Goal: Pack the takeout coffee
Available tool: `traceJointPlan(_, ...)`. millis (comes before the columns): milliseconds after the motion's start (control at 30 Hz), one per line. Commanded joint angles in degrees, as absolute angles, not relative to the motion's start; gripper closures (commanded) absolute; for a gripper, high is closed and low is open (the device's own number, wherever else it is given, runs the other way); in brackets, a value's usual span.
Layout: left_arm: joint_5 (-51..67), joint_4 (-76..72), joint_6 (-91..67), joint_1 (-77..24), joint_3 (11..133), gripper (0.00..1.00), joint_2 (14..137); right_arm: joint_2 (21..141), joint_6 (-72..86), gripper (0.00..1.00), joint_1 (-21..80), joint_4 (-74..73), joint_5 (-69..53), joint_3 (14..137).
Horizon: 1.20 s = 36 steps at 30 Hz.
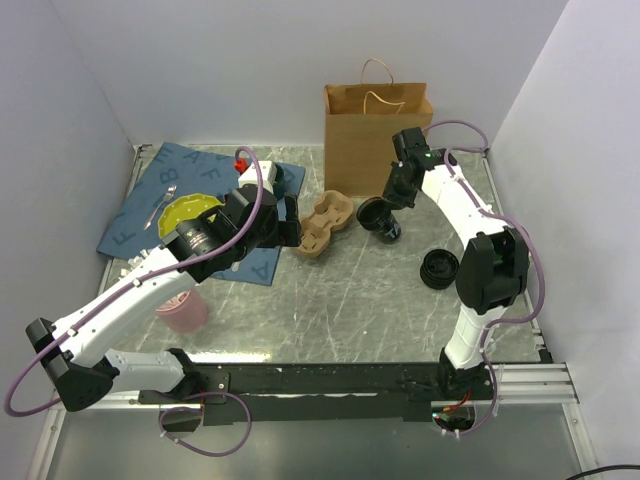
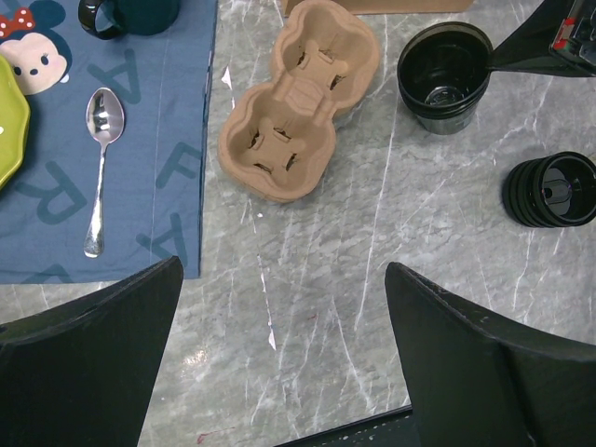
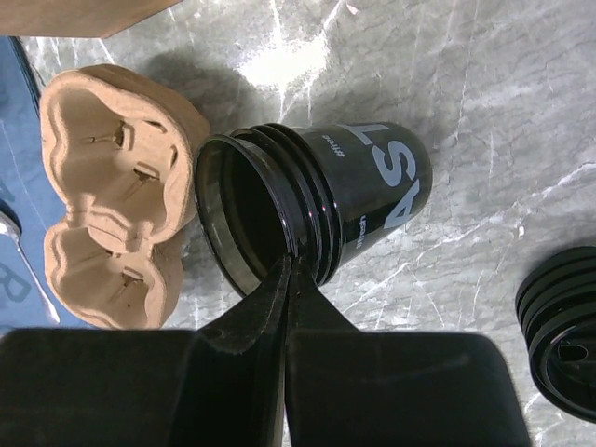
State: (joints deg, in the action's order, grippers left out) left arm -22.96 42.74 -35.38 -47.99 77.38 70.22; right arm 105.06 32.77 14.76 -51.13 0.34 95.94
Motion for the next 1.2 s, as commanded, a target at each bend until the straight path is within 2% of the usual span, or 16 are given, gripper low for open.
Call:
traceJointPlan(0,-23.5,42.3,-36.0,-48.1,77.6,0.03,69.3,102.0,33.5,1.00,15.1,-49.4,0.4,94.3)
traceJointPlan(367,-23.0,41.9,-36.1,-48.1,77.7,0.03,69.6,97.0,33.9,1.00,13.0,-44.4,0.3,87.9)
traceJointPlan(1167,-18.5,41.2,-35.9,-48.1,80.4,0.03,73.4,81.4,34.0,1.00,4.4,-28.0,-12.1,67.3)
